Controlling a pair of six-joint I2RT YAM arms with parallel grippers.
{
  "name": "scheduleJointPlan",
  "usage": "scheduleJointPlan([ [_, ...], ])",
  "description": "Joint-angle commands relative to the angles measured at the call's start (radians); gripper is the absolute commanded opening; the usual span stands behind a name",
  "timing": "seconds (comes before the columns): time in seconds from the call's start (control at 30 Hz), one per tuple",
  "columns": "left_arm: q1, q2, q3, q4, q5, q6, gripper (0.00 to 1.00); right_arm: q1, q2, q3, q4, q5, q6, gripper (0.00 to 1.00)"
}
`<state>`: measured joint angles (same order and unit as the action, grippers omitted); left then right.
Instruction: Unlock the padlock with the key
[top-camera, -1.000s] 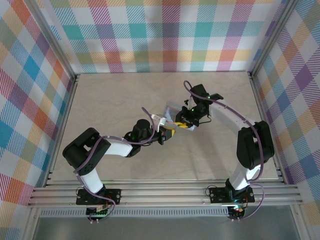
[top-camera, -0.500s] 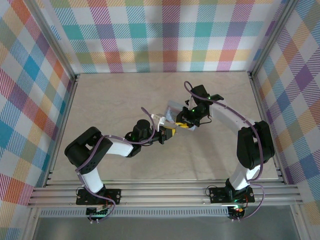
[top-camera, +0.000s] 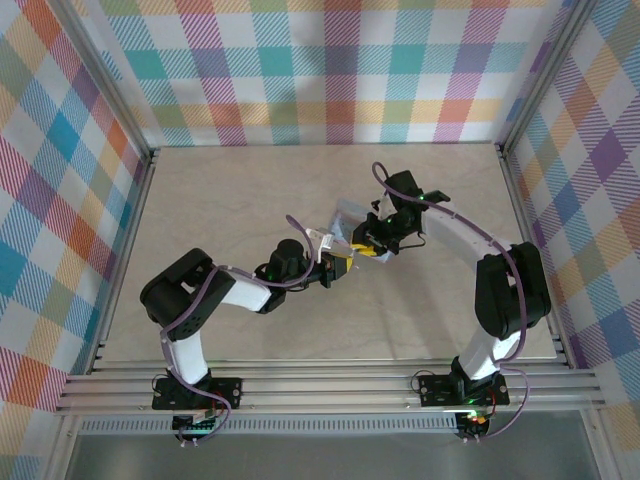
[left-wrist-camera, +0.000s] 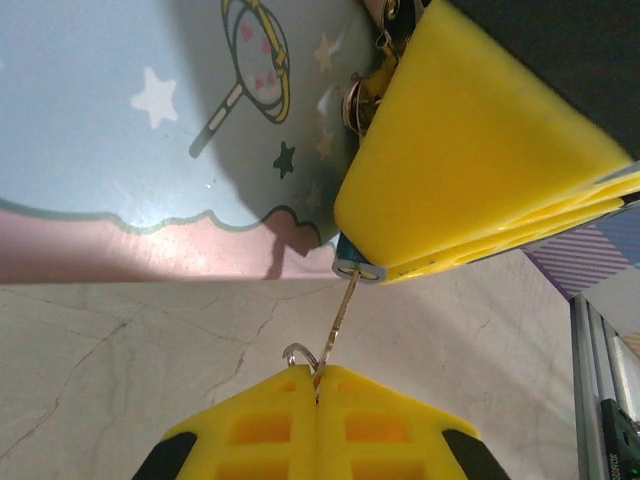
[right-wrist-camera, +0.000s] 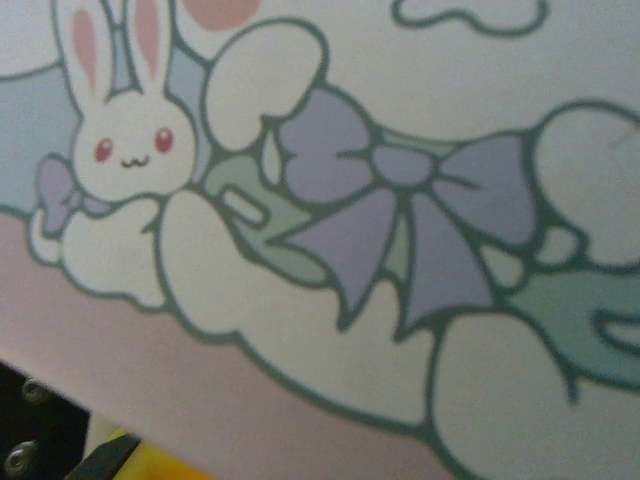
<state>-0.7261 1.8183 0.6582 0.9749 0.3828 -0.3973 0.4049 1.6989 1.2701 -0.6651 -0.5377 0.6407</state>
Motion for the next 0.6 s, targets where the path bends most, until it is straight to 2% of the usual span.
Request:
scheduleJointPlan([
  [0.0,-0.011,0.000,0.016,0.112,-0.024,-0.002,0.00,0.011,-0.041,0.001,-0.011,-0.100,0.006,0.00],
  [0.23,0.002,-0.048,0.003,0.086,-0.019,-0.002,0.00,0.011,-0.048,0.000,-0.067,-0.019,-0.047,0.00],
  [0.57,0.027,-0.035,0.083,-0.004,0.110,-0.076,0.00,0.012,-0.050,-0.005,-0.077,0.008,-0.084,0.00],
])
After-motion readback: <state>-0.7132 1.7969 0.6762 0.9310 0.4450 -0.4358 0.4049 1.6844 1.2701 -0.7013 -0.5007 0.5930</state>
